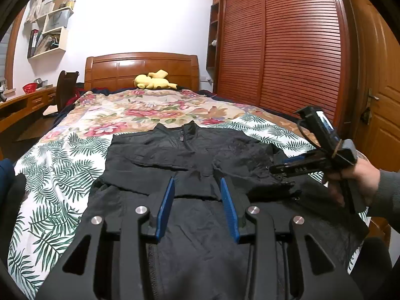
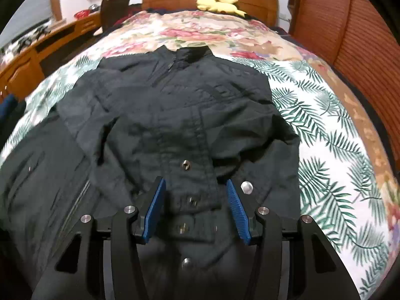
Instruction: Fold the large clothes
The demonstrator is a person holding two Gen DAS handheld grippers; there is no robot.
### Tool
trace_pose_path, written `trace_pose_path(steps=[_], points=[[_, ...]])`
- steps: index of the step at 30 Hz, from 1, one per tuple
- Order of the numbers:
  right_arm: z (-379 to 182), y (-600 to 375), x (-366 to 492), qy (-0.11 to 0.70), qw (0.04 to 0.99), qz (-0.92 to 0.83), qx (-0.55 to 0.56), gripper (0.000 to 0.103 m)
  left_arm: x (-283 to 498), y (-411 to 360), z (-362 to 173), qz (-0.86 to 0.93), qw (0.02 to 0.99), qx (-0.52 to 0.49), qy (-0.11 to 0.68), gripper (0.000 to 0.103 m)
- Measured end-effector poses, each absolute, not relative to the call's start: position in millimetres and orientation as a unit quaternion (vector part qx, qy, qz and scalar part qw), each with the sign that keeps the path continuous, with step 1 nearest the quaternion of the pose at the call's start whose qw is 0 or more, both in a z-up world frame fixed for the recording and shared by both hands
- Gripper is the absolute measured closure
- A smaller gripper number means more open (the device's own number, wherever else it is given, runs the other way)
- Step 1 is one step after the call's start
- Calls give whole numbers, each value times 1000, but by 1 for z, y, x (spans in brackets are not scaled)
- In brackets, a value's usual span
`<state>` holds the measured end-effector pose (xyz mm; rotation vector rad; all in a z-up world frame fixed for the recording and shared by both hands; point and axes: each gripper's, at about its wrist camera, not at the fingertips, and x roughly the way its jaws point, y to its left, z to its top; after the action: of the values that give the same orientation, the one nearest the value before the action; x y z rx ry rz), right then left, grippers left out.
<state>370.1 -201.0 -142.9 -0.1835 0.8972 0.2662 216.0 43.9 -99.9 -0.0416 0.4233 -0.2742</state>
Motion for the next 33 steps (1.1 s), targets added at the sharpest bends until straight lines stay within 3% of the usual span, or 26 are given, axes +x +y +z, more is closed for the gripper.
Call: trace_pose_path(steps=[16, 19, 21, 22, 24, 33], points=[[-168, -205, 396, 462, 875, 139, -30, 52, 214, 52, -98, -132, 969, -22, 208, 66], [-168, -198, 390, 465, 872, 147, -47, 67, 212, 55, -98, -130, 969, -21, 207, 66], [-169, -194, 387, 471, 865, 161, -53, 94, 211, 56, -98, -129, 970, -22, 207, 66], [-168, -192, 386, 471, 865, 164, -58, 98, 210, 57, -98, -128, 970, -22, 207, 66], [-163, -187, 380, 461, 868, 168, -70, 102, 209, 58, -97, -127, 970, -23, 207, 66], [-114, -156, 337, 380, 897, 213, -73, 103, 207, 62, -96, -121, 970, -27, 207, 66]])
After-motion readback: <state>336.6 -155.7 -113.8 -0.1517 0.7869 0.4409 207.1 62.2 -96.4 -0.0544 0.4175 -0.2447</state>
